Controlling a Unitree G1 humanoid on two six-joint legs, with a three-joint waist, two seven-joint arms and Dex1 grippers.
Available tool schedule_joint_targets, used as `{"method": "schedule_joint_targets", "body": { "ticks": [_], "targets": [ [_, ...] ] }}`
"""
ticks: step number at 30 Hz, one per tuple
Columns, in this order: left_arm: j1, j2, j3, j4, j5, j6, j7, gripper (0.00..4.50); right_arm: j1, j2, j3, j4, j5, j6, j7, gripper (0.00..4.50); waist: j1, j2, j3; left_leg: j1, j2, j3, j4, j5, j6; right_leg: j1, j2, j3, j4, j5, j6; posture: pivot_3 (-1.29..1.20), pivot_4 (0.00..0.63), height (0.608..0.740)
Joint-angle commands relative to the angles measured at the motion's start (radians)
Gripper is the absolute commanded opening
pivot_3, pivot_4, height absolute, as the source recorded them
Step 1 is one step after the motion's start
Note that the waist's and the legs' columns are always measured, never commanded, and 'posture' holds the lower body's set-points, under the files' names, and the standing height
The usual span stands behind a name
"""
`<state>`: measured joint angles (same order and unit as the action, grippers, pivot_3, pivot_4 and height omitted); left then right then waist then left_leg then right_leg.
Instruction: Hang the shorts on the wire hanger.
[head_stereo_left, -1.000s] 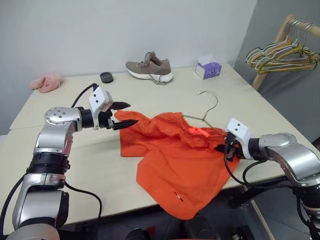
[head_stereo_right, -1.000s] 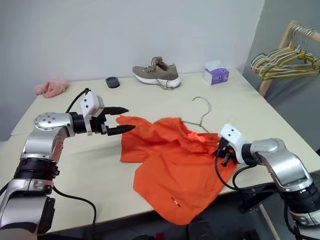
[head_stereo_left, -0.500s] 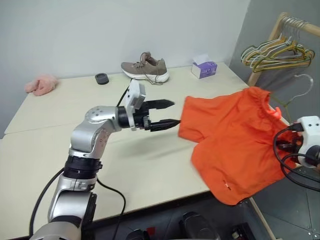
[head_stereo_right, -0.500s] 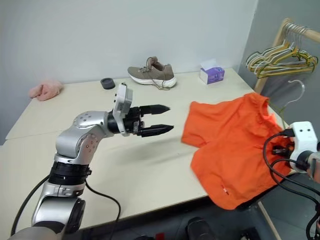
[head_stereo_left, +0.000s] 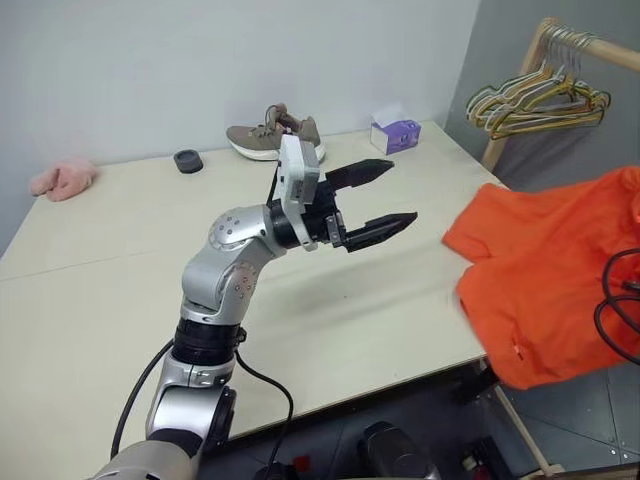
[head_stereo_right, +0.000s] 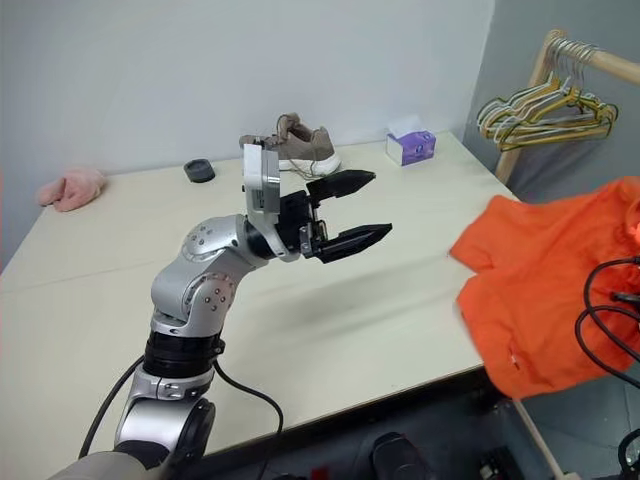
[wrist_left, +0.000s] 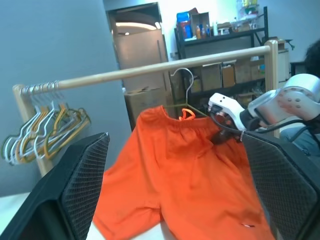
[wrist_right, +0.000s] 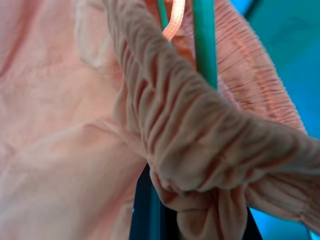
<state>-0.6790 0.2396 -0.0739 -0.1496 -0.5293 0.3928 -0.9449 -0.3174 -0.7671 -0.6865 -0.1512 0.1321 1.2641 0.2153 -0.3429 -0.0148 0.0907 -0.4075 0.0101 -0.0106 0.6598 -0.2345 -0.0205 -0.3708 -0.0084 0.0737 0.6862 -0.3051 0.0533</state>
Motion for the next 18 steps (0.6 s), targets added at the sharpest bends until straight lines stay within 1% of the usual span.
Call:
{"method": "schedule_joint_targets", "body": {
  "ticks": [1, 6, 9, 11, 14, 18],
  "targets": [
    [-0.006, -0.013, -0.010, -0.051, -0.009, -0.015, 0.021, 4.46, -0.099, -0.064, -0.052, 0.081, -0.031, -0.080, -0.061, 0.00, -0.007, 0.004, 0.002, 0.000, 0.000, 0.001, 0.000, 0.000, 0.000, 0.001, 0.000, 0.000, -0.001, 0.000, 0.000, -0.40, 0.085, 0.740],
    [-0.005, -0.012, -0.026, -0.067, -0.009, -0.018, 0.027, 4.46, -0.209, -0.127, -0.057, 0.252, -0.034, -0.133, -0.099, 0.00, -0.017, 0.004, 0.004, 0.001, 0.000, 0.001, -0.001, 0.000, 0.001, 0.002, 0.000, 0.000, -0.005, 0.000, 0.000, -0.39, 0.092, 0.740],
    [-0.007, -0.006, -0.029, -0.069, -0.007, -0.021, 0.025, 4.46, -0.288, -0.183, -0.061, 0.421, -0.035, -0.174, -0.122, 0.00, -0.019, 0.005, 0.006, 0.003, 0.000, 0.005, -0.002, -0.001, 0.002, 0.003, 0.000, 0.003, -0.005, 0.000, 0.000, -0.39, 0.092, 0.740],
    [0.000, -0.004, -0.033, -0.073, -0.004, -0.025, 0.026, 4.46, -0.339, -0.218, -0.053, 0.533, -0.027, -0.196, -0.123, 0.00, -0.019, 0.003, 0.008, 0.009, 0.000, 0.010, -0.005, -0.002, 0.003, 0.007, 0.000, 0.007, -0.006, 0.000, 0.000, -0.39, 0.092, 0.740],
    [0.009, -0.008, -0.039, -0.086, 0.002, -0.034, 0.037, 4.46, -0.395, -0.265, -0.028, 0.662, -0.020, -0.239, -0.115, 0.00, -0.021, 0.000, 0.010, 0.012, 0.000, 0.018, -0.013, -0.002, 0.003, 0.008, 0.000, 0.018, -0.008, 0.000, 0.000, -0.37, 0.092, 0.740],
    [0.009, -0.011, -0.042, -0.099, 0.000, -0.035, 0.049, 4.46, -0.448, -0.317, -0.003, 0.823, -0.021, -0.295, -0.118, 0.00, -0.027, -0.001, 0.012, 0.015, 0.000, 0.022, -0.015, -0.002, 0.003, 0.008, 0.000, 0.023, -0.009, 0.000, 0.001, -0.36, 0.092, 0.740]
  ]
}}
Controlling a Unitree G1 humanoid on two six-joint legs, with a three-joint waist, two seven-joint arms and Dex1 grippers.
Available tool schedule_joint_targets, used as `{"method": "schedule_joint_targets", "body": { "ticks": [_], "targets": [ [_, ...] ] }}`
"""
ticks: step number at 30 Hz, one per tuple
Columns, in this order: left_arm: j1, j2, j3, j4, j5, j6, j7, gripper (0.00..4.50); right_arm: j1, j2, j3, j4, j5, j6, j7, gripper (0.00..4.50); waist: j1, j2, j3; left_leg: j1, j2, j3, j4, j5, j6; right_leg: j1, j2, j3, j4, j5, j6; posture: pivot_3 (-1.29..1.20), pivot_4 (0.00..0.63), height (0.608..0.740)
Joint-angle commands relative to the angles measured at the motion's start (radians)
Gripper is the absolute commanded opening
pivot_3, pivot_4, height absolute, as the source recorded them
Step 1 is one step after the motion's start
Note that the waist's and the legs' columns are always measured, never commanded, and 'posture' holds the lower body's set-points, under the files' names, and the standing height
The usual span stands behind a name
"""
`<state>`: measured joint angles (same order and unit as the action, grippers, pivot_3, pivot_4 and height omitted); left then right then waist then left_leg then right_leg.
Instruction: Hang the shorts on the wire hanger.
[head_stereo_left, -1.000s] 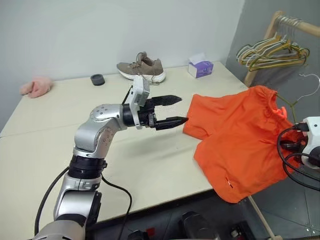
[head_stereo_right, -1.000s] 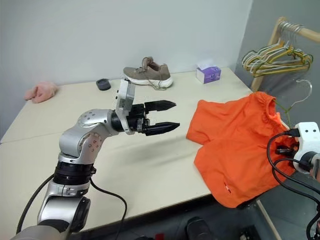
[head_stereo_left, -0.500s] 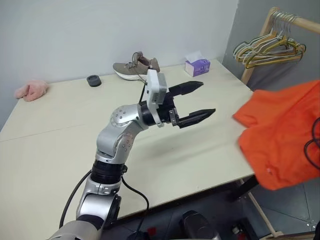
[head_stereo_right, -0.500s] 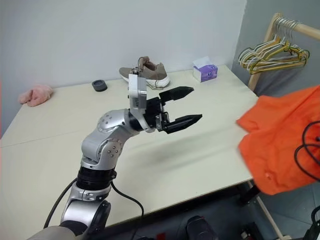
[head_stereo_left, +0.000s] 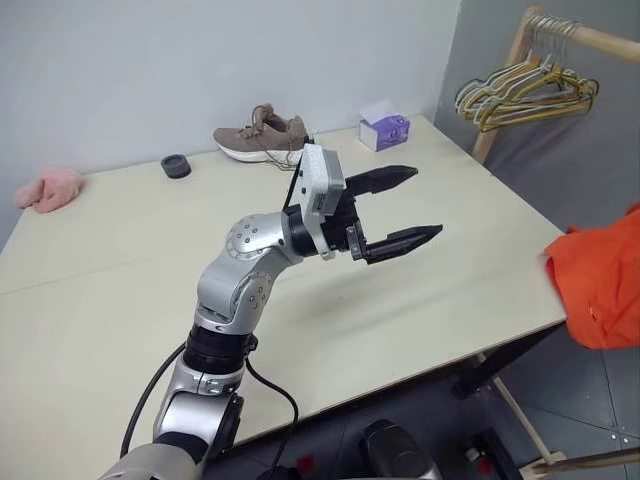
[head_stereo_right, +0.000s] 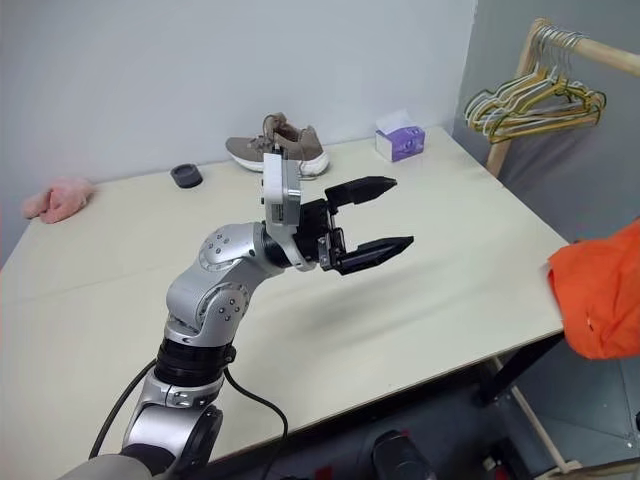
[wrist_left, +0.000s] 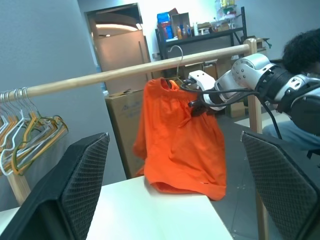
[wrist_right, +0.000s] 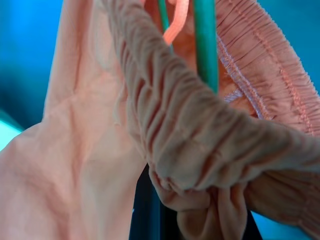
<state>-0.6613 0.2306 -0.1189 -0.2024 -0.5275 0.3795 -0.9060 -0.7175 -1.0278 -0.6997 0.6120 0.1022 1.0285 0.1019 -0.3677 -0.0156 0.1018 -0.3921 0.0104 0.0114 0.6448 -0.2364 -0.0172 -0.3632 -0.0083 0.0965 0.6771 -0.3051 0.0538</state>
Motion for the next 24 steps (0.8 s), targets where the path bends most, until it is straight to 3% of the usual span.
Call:
{"method": "schedule_joint_targets", "body": {
  "ticks": [1, 15, 24],
  "targets": [
    [-0.009, -0.001, 0.003, -0.046, -0.002, -0.023, 0.012, 4.46, -0.058, -0.064, 0.018, 0.088, 0.012, -0.064, -0.001, 0.00, -0.003, 0.000, 0.001, 0.000, 0.000, 0.001, 0.000, 0.000, 0.000, 0.000, 0.000, 0.001, 0.000, 0.000, 0.000, -0.36, 0.092, 0.740],
    [0.005, -0.014, -0.013, -0.060, -0.006, -0.029, 0.031, 4.46, -0.074, -0.085, 0.078, 0.190, 0.056, -0.036, 0.030, 0.00, -0.016, -0.002, 0.003, 0.011, 0.000, 0.003, -0.001, -0.004, 0.004, 0.015, -0.001, 0.001, -0.017, 0.002, 0.005, -0.36, 0.095, 0.740],
    [0.008, -0.025, -0.025, -0.057, -0.007, -0.031, 0.029, 4.50, 0.019, 0.020, -0.148, -0.197, 0.148, 0.131, -0.048, 2.84, -0.015, -0.001, 0.003, 0.010, 0.001, 0.003, -0.002, -0.005, 0.006, 0.014, 0.000, 0.002, -0.019, 0.003, 0.007, -0.37, 0.097, 0.740]
  ]
}}
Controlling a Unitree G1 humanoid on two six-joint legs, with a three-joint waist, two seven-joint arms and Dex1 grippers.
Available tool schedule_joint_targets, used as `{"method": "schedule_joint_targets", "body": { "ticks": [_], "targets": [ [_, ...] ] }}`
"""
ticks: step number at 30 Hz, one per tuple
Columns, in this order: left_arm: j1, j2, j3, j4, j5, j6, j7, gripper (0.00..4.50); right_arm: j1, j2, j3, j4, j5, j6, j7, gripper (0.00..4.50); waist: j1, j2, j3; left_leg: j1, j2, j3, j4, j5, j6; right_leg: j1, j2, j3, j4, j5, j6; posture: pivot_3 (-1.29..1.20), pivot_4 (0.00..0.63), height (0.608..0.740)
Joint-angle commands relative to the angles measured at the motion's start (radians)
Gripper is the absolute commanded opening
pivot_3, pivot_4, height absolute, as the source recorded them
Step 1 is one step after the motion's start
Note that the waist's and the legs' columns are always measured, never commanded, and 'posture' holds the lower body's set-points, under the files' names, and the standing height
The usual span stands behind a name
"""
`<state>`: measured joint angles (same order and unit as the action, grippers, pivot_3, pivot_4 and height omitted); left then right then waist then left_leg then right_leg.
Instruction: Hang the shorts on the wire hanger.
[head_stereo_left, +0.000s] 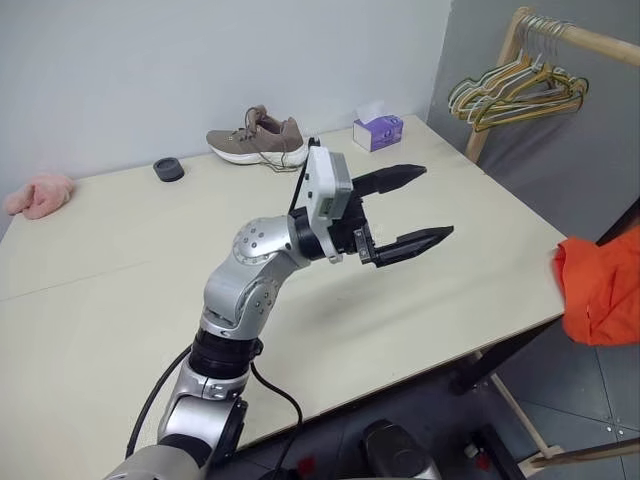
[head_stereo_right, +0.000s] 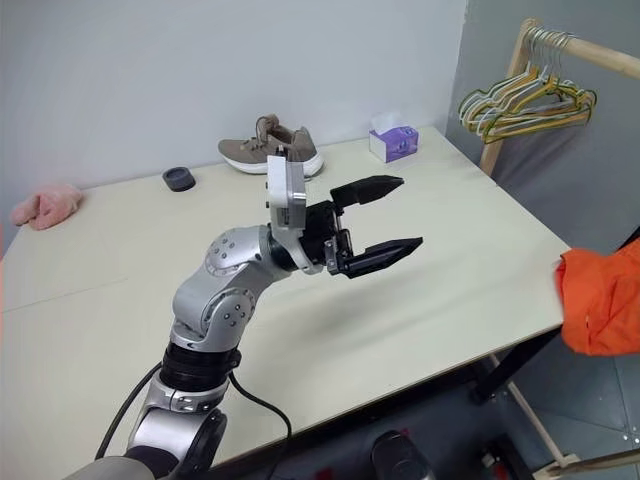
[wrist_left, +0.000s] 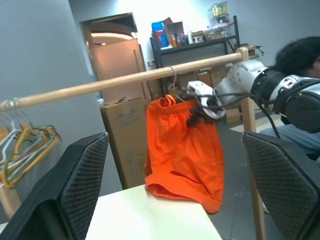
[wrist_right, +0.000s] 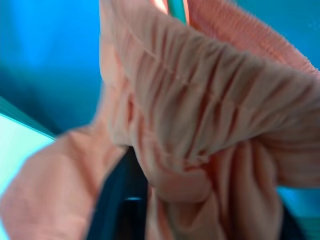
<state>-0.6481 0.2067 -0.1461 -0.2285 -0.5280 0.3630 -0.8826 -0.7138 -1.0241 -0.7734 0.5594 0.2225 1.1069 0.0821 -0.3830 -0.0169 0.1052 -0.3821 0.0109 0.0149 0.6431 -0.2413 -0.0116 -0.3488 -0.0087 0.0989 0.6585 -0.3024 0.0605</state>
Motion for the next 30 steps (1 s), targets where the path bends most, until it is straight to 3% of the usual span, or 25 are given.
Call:
{"method": "schedule_joint_targets", "body": {
  "ticks": [1, 4, 5, 11, 17, 23, 27, 30],
  "targets": [
    [-0.005, -0.001, 0.003, -0.030, -0.006, -0.015, 0.005, 4.50, 0.029, 0.031, -0.093, -0.191, 0.032, 0.073, -0.031, 3.23, 0.001, 0.000, 0.000, 0.000, 0.000, 0.000, 0.000, 0.000, 0.000, 0.000, 0.000, 0.000, 0.000, 0.000, 0.000, -0.37, 0.097, 0.740],
    [-0.003, 0.002, 0.004, -0.026, -0.005, -0.018, 0.003, 4.50, 0.081, 0.104, -0.152, -0.380, 0.036, 0.124, -0.058, 4.31, 0.002, 0.000, 0.000, 0.000, 0.000, 0.000, 0.000, 0.000, 0.000, 0.000, 0.000, 0.000, 0.000, 0.000, 0.000, -0.37, 0.096, 0.740],
    [-0.002, 0.002, 0.003, -0.025, -0.004, -0.018, 0.002, 4.50, 0.099, 0.133, -0.168, -0.447, 0.034, 0.130, -0.071, 4.47, 0.002, 0.000, 0.000, 0.000, 0.000, 0.000, 0.000, 0.000, 0.000, 0.000, 0.000, 0.000, 0.000, 0.000, 0.000, -0.37, 0.096, 0.740],
    [-0.007, 0.003, -0.001, -0.015, 0.001, -0.024, -0.003, 4.50, 0.158, 0.191, -0.167, -0.608, 0.005, 0.063, -0.110, 4.47, 0.002, 0.002, 0.000, 0.000, 0.000, 0.000, 0.000, 0.000, 0.000, -0.002, 0.000, 0.000, 0.000, 0.000, 0.000, -0.38, 0.090, 0.740],
    [-0.004, 0.005, -0.004, -0.015, 0.005, -0.028, -0.004, 4.50, 0.213, 0.202, -0.105, -0.683, -0.061, -0.140, -0.142, 4.47, 0.000, 0.002, 0.000, 0.000, 0.000, 0.000, 0.000, 0.000, 0.000, -0.002, 0.000, 0.001, 0.000, 0.000, 0.000, -0.37, 0.086, 0.740],
    [0.001, 0.008, -0.006, -0.020, 0.006, -0.024, -0.003, 4.50, 0.224, 0.223, -0.072, -0.710, -0.070, -0.227, -0.147, 4.47, 0.000, 0.002, 0.000, 0.000, 0.000, 0.001, 0.000, 0.000, 0.000, -0.002, 0.000, 0.001, 0.000, 0.000, 0.000, -0.37, 0.083, 0.740],
    [0.001, 0.011, -0.007, -0.018, 0.008, -0.026, -0.004, 4.50, 0.238, 0.241, -0.058, -0.730, -0.072, -0.200, -0.160, 4.47, 0.001, 0.002, 0.000, -0.001, 0.000, 0.000, 0.000, 0.000, 0.000, -0.003, 0.000, 0.001, 0.000, 0.000, 0.000, -0.37, 0.083, 0.740],
    [0.006, 0.014, -0.010, -0.022, 0.010, -0.027, -0.005, 4.50, 0.215, 0.293, -0.108, -0.754, -0.056, -0.039, -0.200, 4.47, 0.001, 0.002, 0.000, -0.001, 0.000, 0.000, 0.000, 0.000, 0.000, -0.003, 0.000, 0.001, 0.000, 0.000, 0.000, -0.37, 0.084, 0.740]
  ]
}}
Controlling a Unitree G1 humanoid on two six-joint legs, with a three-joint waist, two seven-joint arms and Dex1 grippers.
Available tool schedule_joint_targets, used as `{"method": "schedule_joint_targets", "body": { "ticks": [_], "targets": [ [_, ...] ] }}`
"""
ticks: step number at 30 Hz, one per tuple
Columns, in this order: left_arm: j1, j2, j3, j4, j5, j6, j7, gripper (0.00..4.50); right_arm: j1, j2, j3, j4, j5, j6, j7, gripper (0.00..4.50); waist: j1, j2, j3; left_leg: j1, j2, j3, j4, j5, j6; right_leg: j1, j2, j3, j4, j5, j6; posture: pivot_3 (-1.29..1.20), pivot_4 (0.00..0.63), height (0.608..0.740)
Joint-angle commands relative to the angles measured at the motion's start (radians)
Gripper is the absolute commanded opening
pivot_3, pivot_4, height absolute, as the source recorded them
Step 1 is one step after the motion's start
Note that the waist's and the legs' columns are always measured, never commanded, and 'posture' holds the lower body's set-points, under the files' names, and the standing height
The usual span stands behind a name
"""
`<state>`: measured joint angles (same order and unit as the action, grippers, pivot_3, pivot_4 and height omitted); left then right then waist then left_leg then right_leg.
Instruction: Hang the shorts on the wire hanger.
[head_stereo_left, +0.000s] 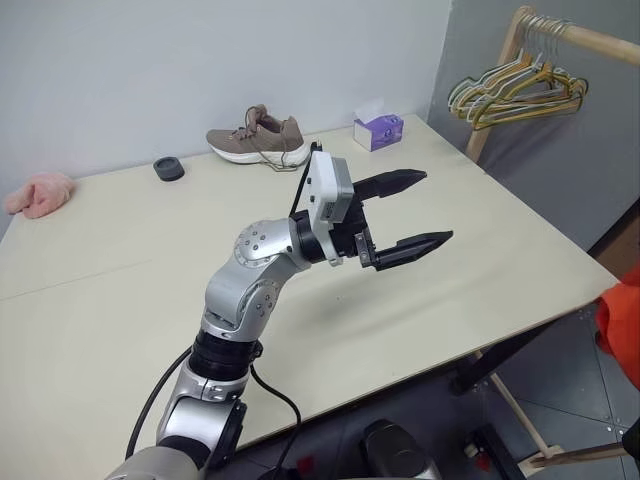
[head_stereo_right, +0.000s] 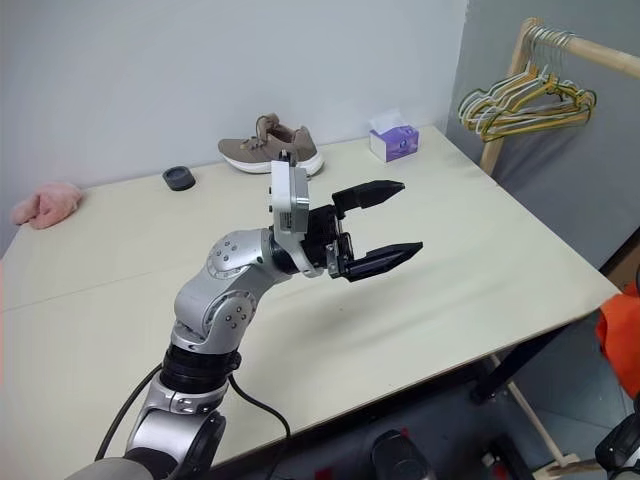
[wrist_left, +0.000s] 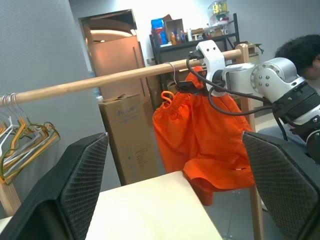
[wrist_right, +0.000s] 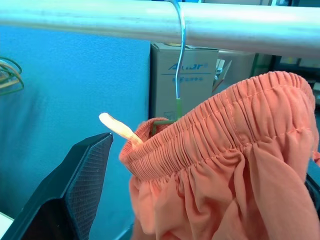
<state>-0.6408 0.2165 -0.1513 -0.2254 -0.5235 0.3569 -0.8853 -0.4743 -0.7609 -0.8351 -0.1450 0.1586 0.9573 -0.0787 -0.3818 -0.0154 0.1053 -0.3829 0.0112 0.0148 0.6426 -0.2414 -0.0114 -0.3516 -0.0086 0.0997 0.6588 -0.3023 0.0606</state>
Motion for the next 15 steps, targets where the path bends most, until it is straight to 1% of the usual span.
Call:
{"method": "schedule_joint_targets", "body": {
  "ticks": [1, 4, 7, 11, 15],
  "targets": [
    [0.000, 0.004, -0.006, -0.026, 0.006, -0.021, -0.003, 4.50, -0.039, 0.047, -0.067, -0.060, 0.011, 0.158, -0.052, 4.47, 0.000, 0.000, 0.000, 0.000, 0.000, 0.000, 0.000, 0.000, 0.000, 0.000, 0.000, 0.000, 0.000, 0.000, 0.000, -0.37, 0.085, 0.740],
    [0.003, 0.007, -0.009, -0.027, 0.007, -0.021, -0.005, 4.50, -0.079, 0.110, -0.113, -0.128, 0.018, 0.266, -0.074, 4.47, 0.001, 0.001, 0.000, 0.000, 0.000, 0.000, 0.000, 0.000, 0.000, 0.000, 0.000, 0.000, 0.000, 0.000, 0.000, -0.37, 0.085, 0.740],
    [0.000, 0.010, -0.011, -0.025, 0.007, -0.020, -0.010, 4.50, -0.076, 0.152, -0.094, -0.215, 0.017, 0.306, -0.073, 4.47, 0.002, 0.003, -0.001, -0.001, 0.000, -0.001, 0.000, 0.000, 0.000, -0.001, 0.000, 0.000, 0.000, 0.000, 0.000, -0.37, 0.085, 0.740],
    [-0.003, 0.019, -0.009, -0.019, 0.009, -0.023, -0.022, 4.50, -0.019, 0.215, -0.012, -0.365, 0.007, 0.325, -0.065, 4.47, 0.001, 0.003, -0.001, -0.001, 0.000, -0.001, -0.001, 0.000, 0.000, -0.001, 0.001, 0.000, 0.000, 0.000, 0.000, -0.37, 0.084, 0.740],
    [0.002, 0.021, -0.006, -0.014, 0.015, -0.026, -0.024, 4.50, 0.137, 0.334, 0.178, -0.602, -0.031, 0.267, -0.093, 4.47, 0.005, 0.001, 0.000, -0.003, 0.001, -0.004, -0.001, 0.000, 0.000, -0.002, 0.001, -0.001, -0.001, 0.000, 0.000, -0.36, 0.084, 0.740]
  ]
}}
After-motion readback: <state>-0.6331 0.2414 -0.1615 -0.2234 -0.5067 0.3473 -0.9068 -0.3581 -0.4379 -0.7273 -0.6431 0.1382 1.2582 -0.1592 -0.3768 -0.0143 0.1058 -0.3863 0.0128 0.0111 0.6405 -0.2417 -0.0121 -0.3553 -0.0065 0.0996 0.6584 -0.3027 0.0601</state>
